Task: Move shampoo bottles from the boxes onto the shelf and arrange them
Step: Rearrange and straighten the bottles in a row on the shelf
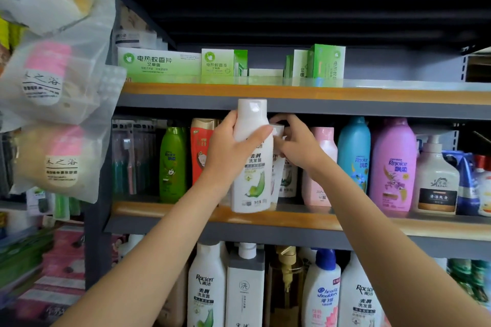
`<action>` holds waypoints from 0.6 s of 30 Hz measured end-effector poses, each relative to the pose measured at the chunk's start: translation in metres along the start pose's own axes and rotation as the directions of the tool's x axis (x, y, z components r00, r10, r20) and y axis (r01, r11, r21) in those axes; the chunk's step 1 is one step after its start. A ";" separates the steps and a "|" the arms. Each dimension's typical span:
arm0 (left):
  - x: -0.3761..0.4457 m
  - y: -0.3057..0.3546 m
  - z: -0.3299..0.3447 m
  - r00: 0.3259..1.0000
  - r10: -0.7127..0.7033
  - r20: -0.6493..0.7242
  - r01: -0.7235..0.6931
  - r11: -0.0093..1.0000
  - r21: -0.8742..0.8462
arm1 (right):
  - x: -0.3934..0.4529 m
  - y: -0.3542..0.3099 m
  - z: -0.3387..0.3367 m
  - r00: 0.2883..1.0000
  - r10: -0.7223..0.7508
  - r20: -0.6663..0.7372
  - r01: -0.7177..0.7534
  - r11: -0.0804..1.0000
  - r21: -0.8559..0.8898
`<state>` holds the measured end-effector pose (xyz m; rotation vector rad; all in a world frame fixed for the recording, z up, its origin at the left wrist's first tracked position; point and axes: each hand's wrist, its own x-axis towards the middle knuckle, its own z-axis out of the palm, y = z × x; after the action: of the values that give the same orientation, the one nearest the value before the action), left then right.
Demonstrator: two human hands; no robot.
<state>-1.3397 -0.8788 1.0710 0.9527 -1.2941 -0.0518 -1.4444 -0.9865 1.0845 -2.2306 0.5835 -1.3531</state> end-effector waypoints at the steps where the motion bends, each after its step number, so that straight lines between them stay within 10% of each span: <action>1: -0.002 0.000 -0.003 0.999 -0.031 0.032 0.032 0.999 -0.027 | -0.003 -0.003 -0.001 1.000 -0.019 0.007 0.019 1.000 0.018; 18: -0.011 -0.021 -0.016 0.931 -0.236 0.280 0.308 0.918 -0.251 | -0.018 -0.007 0.003 1.000 -0.013 -0.020 0.016 0.987 0.160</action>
<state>-1.3202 -0.8769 1.0504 0.8833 -1.3228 -0.5812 -1.4485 -0.9696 1.0744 -2.0994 0.4491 -1.3791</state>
